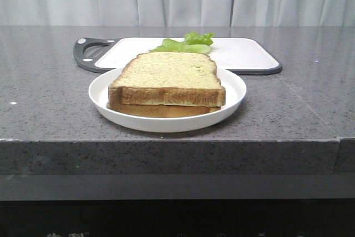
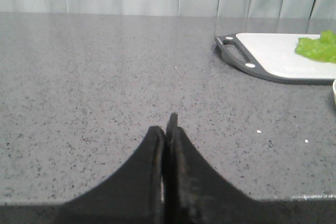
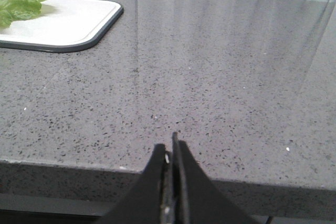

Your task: Left arm grabs bread, right arm adds lettuce

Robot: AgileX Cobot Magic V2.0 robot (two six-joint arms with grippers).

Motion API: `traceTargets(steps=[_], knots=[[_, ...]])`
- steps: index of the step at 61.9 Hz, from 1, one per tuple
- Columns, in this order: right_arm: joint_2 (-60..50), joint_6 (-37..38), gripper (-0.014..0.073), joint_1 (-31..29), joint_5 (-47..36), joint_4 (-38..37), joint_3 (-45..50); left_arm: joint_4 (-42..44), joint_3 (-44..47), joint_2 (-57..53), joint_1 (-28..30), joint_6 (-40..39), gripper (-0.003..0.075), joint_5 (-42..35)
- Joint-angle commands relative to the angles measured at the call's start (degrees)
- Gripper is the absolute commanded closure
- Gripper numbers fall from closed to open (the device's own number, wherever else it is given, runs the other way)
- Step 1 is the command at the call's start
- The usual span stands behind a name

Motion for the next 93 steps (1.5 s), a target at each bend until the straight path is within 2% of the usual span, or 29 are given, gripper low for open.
traceTargets(steps=[1,10,17,30,43,47,51,61,65,69,76,86,93], knots=[[-0.76,0.03,0.0654,0.04,-3.58,-0.38,-4.94,0.29,-4.9,-0.2,0.16,-0.35,0.074,-5.93],[4.3,0.03,0.0654,0.04,1.23,-0.72,-14.15,0.31,-14.96,5.63,0.16,-0.35,0.074,2.08],[11.9,0.03,0.0654,0.04,3.77,-0.8,-21.86,0.31,-22.41,14.82,0.16,-0.35,0.074,7.48],[23.46,0.03,0.0654,0.04,5.05,-2.4,-30.92,0.4,-29.67,27.28,0.16,-0.35,0.074,7.84],[24.71,0.03,0.0635,0.04,4.89,-2.4,-31.25,0.4,-30.12,28.48,0.16,-0.35,0.0735,7.16],[24.71,0.03,0.0576,0.04,4.89,-2.4,-31.25,0.4,-30.12,28.48,0.16,-0.35,0.0683,6.73],[24.71,0.03,0.0482,0.04,4.89,-2.4,-31.25,0.4,-30.12,28.48,0.16,-0.35,0.058,6.37],[24.71,0.03,0.0151,0.04,4.89,-2.4,-31.25,0.01,-30.12,28.48,0.16,-0.35,0.0172,5.84],[24.71,0.03,0.0076,0.04,4.89,-2.4,-31.25,-1.24,-30.12,28.48,0.16,-0.35,0.0089,5.71],[24.71,0.03,0.0051,0.04,4.89,-2.4,-31.25,-2.78,-30.12,28.48,0.16,-0.35,0.0082,5.58],[24.71,0.03,0.0055,0.04,4.89,-2.4,-31.25,-11.97,-30.57,29.09,0.16,-0.35,0.0083,5.7],[24.71,0.03,0.0055,0.04,4.89,-2.4,-31.25,-18.63,-38.62,36.98,0.16,0.29,0.0083,19.67],[24.71,0.03,0.0055,0.04,4.89,-2.4,-31.25,-29.54,-46.7,45.56,0.16,5.74,0.0083,29.86]])
